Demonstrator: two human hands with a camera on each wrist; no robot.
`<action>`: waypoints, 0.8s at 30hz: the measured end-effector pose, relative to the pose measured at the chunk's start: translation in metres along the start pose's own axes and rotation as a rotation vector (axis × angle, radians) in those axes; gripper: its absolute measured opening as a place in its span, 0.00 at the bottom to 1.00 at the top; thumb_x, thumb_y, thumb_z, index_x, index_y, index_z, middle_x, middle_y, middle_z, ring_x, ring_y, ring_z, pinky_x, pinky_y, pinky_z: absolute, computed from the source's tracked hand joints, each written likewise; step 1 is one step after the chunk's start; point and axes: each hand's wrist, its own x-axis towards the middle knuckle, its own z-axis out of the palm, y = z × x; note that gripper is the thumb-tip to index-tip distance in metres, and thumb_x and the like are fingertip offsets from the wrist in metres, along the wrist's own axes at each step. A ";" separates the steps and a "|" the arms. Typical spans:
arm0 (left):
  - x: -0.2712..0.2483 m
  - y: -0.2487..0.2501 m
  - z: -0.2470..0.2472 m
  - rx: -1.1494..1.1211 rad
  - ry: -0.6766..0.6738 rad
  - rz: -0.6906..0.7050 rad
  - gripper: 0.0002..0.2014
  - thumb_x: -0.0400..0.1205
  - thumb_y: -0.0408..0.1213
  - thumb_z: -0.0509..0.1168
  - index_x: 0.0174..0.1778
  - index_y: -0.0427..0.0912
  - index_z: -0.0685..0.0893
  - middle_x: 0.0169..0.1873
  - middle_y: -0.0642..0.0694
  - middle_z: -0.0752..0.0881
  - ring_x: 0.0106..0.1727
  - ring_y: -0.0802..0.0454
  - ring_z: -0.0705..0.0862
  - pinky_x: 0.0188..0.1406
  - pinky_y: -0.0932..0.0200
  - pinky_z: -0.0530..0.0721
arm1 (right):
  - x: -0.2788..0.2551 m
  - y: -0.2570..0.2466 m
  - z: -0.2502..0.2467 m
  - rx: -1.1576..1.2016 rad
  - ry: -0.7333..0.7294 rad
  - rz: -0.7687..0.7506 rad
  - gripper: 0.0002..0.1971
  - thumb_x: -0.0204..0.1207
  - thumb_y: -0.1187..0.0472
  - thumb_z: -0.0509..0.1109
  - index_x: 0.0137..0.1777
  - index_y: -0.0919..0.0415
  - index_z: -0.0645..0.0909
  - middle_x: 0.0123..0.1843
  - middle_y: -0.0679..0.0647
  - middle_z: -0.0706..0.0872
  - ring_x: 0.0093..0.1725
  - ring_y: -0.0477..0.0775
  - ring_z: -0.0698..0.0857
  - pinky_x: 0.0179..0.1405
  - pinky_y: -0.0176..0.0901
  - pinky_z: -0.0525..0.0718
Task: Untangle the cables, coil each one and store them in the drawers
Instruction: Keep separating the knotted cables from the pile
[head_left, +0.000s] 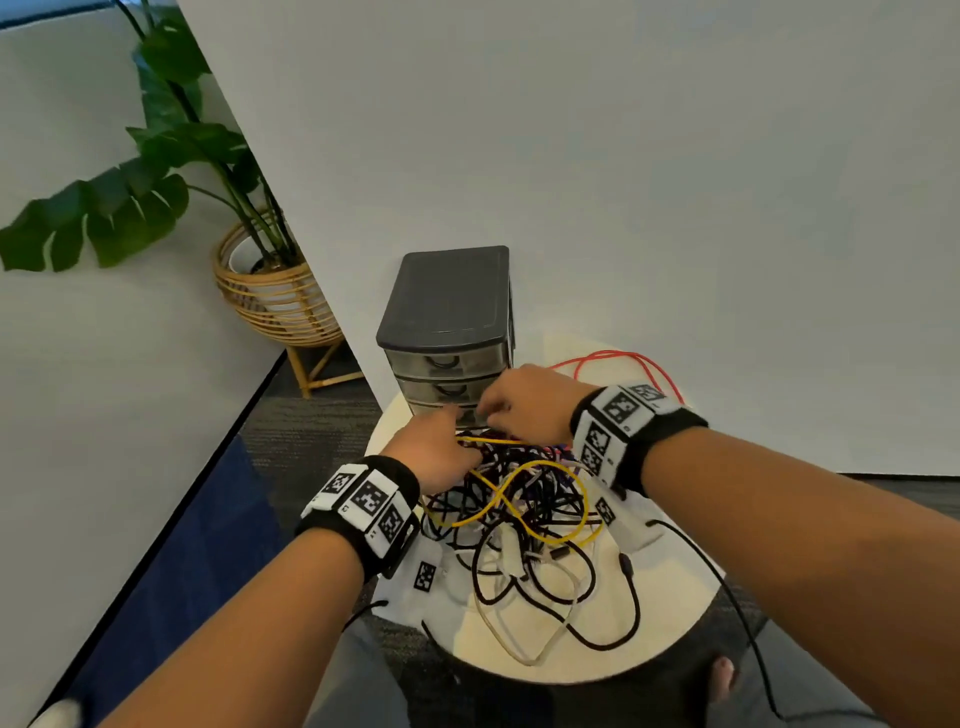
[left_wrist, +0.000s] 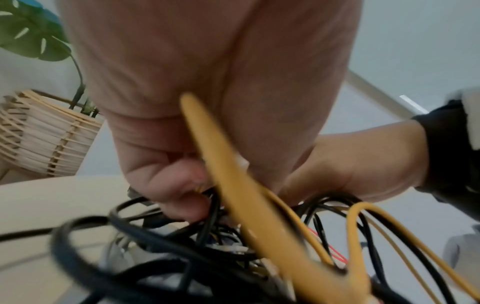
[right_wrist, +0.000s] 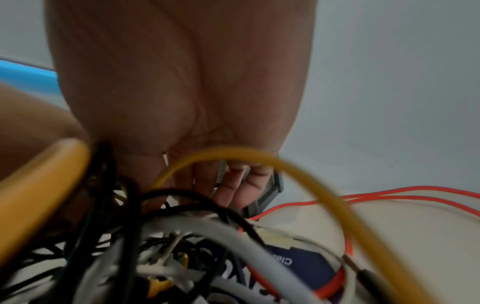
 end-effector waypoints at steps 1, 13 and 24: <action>0.001 -0.001 0.001 0.006 -0.004 0.026 0.24 0.82 0.42 0.68 0.76 0.50 0.78 0.69 0.42 0.85 0.67 0.42 0.83 0.67 0.49 0.82 | 0.006 -0.001 0.007 -0.038 -0.056 -0.004 0.15 0.86 0.56 0.65 0.68 0.57 0.87 0.64 0.55 0.88 0.63 0.58 0.85 0.62 0.45 0.80; 0.004 -0.015 0.008 -0.058 0.172 0.036 0.13 0.75 0.46 0.78 0.51 0.53 0.83 0.49 0.47 0.88 0.48 0.47 0.87 0.49 0.50 0.88 | 0.032 0.009 0.022 0.160 -0.202 0.025 0.16 0.83 0.58 0.69 0.69 0.56 0.85 0.60 0.52 0.85 0.57 0.53 0.82 0.58 0.45 0.78; -0.029 -0.007 0.011 -0.270 0.417 0.199 0.14 0.76 0.35 0.79 0.47 0.48 0.80 0.37 0.55 0.83 0.41 0.56 0.83 0.41 0.51 0.84 | 0.012 0.012 0.020 0.299 0.114 -0.111 0.07 0.81 0.63 0.73 0.53 0.50 0.86 0.45 0.49 0.85 0.45 0.50 0.83 0.44 0.39 0.77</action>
